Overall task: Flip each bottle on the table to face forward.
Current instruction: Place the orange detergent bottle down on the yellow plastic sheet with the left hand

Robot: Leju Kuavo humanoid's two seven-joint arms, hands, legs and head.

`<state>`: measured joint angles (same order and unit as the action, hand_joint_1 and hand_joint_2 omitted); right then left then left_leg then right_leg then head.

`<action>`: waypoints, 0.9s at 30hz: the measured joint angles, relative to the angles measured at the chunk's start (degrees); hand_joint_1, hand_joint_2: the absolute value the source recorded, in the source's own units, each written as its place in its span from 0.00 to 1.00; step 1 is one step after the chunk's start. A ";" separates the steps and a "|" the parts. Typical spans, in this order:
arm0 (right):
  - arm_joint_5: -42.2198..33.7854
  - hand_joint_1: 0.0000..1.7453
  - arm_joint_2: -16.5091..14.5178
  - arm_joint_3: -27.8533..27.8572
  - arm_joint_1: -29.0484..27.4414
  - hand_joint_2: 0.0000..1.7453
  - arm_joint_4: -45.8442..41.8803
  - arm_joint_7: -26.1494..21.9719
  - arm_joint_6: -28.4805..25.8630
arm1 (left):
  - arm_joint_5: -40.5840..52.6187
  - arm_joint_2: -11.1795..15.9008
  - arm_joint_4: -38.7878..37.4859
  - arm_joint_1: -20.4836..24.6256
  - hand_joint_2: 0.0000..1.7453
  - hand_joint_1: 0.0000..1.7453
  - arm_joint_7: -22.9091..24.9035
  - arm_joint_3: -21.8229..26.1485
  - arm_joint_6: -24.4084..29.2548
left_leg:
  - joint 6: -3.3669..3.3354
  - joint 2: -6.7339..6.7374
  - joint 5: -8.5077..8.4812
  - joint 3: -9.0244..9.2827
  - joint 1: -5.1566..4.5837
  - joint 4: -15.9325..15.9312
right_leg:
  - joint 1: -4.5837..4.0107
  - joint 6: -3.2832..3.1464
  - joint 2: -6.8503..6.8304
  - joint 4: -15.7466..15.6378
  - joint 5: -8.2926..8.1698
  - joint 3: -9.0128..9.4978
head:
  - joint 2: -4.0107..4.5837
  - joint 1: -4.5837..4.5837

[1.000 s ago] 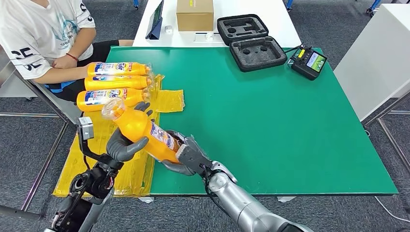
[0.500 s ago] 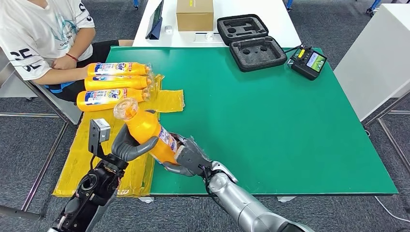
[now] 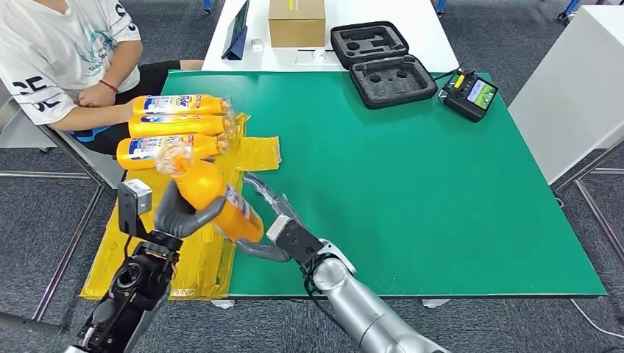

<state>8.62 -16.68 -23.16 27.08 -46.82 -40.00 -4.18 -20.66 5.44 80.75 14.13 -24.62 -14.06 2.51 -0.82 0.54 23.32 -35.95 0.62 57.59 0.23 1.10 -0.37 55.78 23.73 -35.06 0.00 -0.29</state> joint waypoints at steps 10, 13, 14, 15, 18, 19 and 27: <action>-6.63 0.00 0.82 -0.07 -7.44 1.00 -27.44 -0.13 -8.17 | 20.96 1.81 -1.65 2.17 1.00 1.00 -9.08 8.17 20.91 | 0.00 0.00 0.00 0.00 0.00 0.00 | 0.00 -0.01 0.00 0.00 0.00 -0.01 | 0.00 0.01; -4.33 0.00 0.94 -1.18 -8.38 1.00 -32.82 -0.13 -14.02 | 30.99 2.87 -5.47 5.16 1.00 1.00 -9.51 10.75 27.24 | 0.00 0.03 -0.01 0.02 0.01 -0.01 | -0.01 -0.01 0.01 0.00 0.00 -0.01 | 0.00 -0.01; -3.68 0.00 1.05 -1.77 -8.53 1.00 -34.03 -0.13 -15.32 | 34.83 3.32 -7.09 6.35 1.00 1.00 -9.20 11.24 28.81 | 0.00 0.03 -0.02 0.02 0.01 -0.01 | -0.01 -0.01 0.01 0.00 -0.01 -0.01 | 0.00 -0.01; -3.18 0.00 1.20 -2.41 -8.61 1.00 -34.92 -0.13 -16.22 | 39.10 3.80 -8.97 7.60 1.00 1.00 -8.54 11.48 29.96 | 0.00 0.03 -0.02 0.02 0.01 -0.01 | -0.01 -0.02 0.00 0.01 -0.01 -0.01 | 0.00 -0.01; -2.55 0.00 1.60 -4.15 -8.62 1.00 -36.22 -0.13 -17.31 | 51.73 5.15 -15.26 11.26 1.00 1.00 -4.77 11.19 30.92 | 0.01 0.03 -0.04 0.02 0.02 -0.01 | -0.01 -0.01 0.01 0.01 -0.01 0.01 | 0.00 0.00; -2.51 0.00 1.68 -4.56 -8.61 1.00 -36.33 -0.13 -17.35 | 54.85 5.46 -17.15 12.26 1.00 1.00 -3.38 10.88 30.46 | 0.01 0.05 -0.04 0.02 0.01 -0.01 | -0.01 -0.01 0.01 0.02 -0.02 0.01 | 0.00 0.00; -2.78 0.00 2.23 -6.03 -8.40 1.00 -36.29 -0.11 -15.48 | 67.79 7.00 -25.04 15.37 1.00 1.00 3.61 6.78 19.81 | 0.01 0.09 -0.03 0.00 0.00 0.00 | 0.00 0.00 0.02 0.01 -0.02 -0.02 | 0.00 0.01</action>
<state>5.84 -14.45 -29.19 18.68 -83.11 -40.11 -19.67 47.13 12.44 55.71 29.50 -21.01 -7.28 22.33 -0.81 0.63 23.29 -35.95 0.61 57.59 0.23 1.10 -0.35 55.80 23.71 -35.08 0.00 -0.28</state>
